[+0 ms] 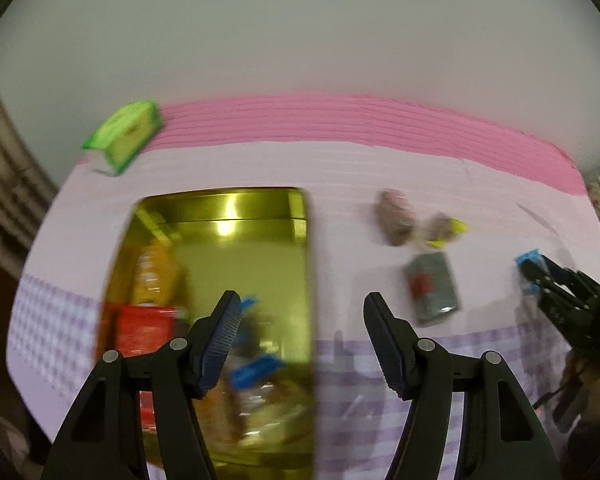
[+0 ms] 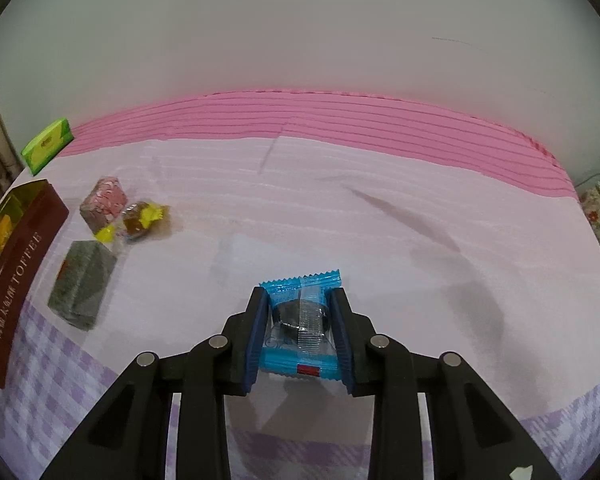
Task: Organize snacks
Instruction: 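Lift the light blue candy with the right tool while the left tool moves toward the snack pile, then grasp the dark green square packet with the left tool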
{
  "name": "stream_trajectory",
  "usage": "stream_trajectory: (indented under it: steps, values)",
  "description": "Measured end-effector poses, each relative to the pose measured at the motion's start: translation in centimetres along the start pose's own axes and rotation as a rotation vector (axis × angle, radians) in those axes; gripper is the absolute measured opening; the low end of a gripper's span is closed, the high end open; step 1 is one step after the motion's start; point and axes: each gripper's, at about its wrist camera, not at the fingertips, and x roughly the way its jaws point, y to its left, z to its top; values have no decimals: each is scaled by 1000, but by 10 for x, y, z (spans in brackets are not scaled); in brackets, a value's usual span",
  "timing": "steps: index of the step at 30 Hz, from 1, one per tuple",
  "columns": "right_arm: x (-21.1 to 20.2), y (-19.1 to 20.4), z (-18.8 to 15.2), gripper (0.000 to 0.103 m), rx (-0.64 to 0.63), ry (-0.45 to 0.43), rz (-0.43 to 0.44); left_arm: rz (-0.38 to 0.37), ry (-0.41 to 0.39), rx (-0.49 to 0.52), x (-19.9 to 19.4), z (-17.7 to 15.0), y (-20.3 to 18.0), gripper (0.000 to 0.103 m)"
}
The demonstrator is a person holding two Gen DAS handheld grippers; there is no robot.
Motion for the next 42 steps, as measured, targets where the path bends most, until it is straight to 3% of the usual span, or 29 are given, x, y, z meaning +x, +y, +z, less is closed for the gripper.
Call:
stream_trajectory:
  steps: [4, 13, 31, 34, 36, 42]
  values:
    - [-4, -12, -7, 28, 15, -9, -12, -49, 22, 50, 13, 3, -32, 65]
    - [0, -16, -13, 28, 49, -1, 0, -131, 74, 62, 44, 21, -74, 65]
    - [-1, -20, -12, 29, 54, -2, 8, -67, 121, 91, 91, 25, -108, 64]
    - [-1, -20, -12, 29, 54, -2, 8, -69, 130, 81, 96, 23, -105, 54]
    - [-1, -20, -12, 29, 54, -2, 8, -69, 137, 83, 98, 21, -104, 41]
    - [-1, -20, -11, 29, 53, -2, 8, -75, 136, 78, 95, 14, -100, 36]
